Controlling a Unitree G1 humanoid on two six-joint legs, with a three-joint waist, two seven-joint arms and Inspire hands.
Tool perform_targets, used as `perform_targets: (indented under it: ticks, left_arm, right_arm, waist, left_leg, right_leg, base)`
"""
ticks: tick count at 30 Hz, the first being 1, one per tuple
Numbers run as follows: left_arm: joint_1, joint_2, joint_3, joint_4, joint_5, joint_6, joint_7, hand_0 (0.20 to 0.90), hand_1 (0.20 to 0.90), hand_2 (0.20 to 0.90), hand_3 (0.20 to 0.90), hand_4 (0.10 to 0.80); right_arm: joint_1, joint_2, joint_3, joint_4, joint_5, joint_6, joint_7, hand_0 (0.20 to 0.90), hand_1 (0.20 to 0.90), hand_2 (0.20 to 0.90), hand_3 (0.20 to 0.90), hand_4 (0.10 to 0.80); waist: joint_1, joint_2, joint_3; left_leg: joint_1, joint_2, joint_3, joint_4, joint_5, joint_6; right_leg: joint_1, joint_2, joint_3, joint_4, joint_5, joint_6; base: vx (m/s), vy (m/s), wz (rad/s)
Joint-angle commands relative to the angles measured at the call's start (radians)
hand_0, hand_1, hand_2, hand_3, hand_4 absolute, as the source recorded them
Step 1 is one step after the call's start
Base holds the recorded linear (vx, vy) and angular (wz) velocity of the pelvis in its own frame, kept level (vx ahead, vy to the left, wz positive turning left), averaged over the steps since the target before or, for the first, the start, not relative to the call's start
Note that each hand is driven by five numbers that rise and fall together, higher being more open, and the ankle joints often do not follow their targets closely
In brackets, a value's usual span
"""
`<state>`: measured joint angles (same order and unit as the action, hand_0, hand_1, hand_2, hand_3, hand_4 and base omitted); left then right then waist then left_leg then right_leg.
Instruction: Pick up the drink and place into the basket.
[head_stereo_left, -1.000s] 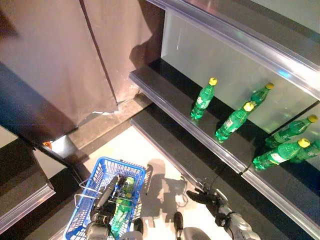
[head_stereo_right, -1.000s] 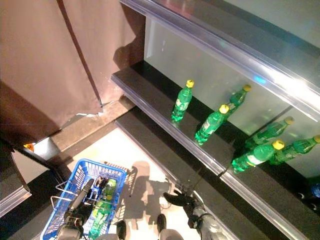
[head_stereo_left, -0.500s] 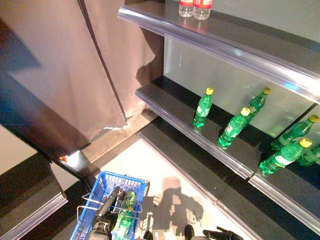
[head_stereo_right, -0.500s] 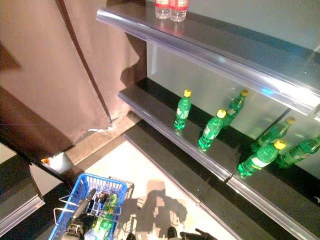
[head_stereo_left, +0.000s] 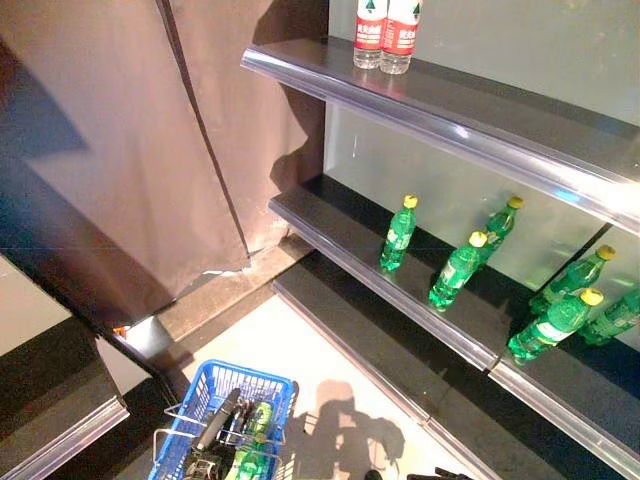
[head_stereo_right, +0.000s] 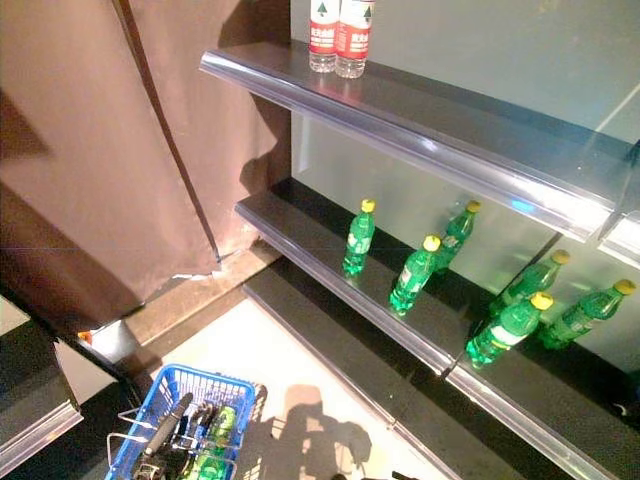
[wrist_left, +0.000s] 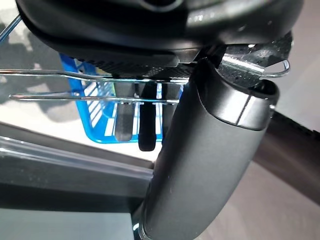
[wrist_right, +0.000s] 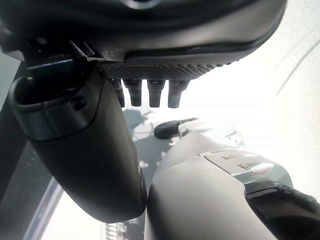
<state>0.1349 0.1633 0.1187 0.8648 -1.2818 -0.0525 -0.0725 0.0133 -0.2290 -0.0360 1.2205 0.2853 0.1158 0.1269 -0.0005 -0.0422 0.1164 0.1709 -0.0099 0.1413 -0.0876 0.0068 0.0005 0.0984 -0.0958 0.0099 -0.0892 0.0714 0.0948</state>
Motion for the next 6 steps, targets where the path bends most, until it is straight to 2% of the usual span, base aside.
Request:
perform_targets:
  ticks: [1,6]
  left_arm:
    - [-0.146,0.052,0.048,-0.153,-0.024,-0.133,-0.218,0.300,0.300,0.300,0.200,0.100]
    - [-0.141,0.054,0.059,-0.142,-0.024,-0.128,-0.223,0.300,0.300,0.300,0.200,0.100]
  right_arm:
    - [-0.014,-0.065,0.040,0.084,-0.009,-0.006,0.002,0.900,0.900,0.900,0.900,0.800]
    - [-0.012,-0.066,0.036,0.079,-0.016,0.001,0.002,0.900,0.900,0.900,0.900,0.800]
  waist:
    - [0.034,0.054,-0.112]
    - [0.037,0.053,-0.115]
  left_leg:
    - [-0.054,-0.082,-0.094,0.104,-0.108,0.026]
    - [-0.055,-0.083,-0.099,0.108,-0.110,0.026]
  right_leg:
    - [0.000,0.106,-0.040,0.007,-0.048,-0.057]
    - [0.003,0.104,-0.043,0.008,-0.050,-0.057]
  base:
    - [0.000,0.000,0.00]
    - [0.000,0.000,0.00]
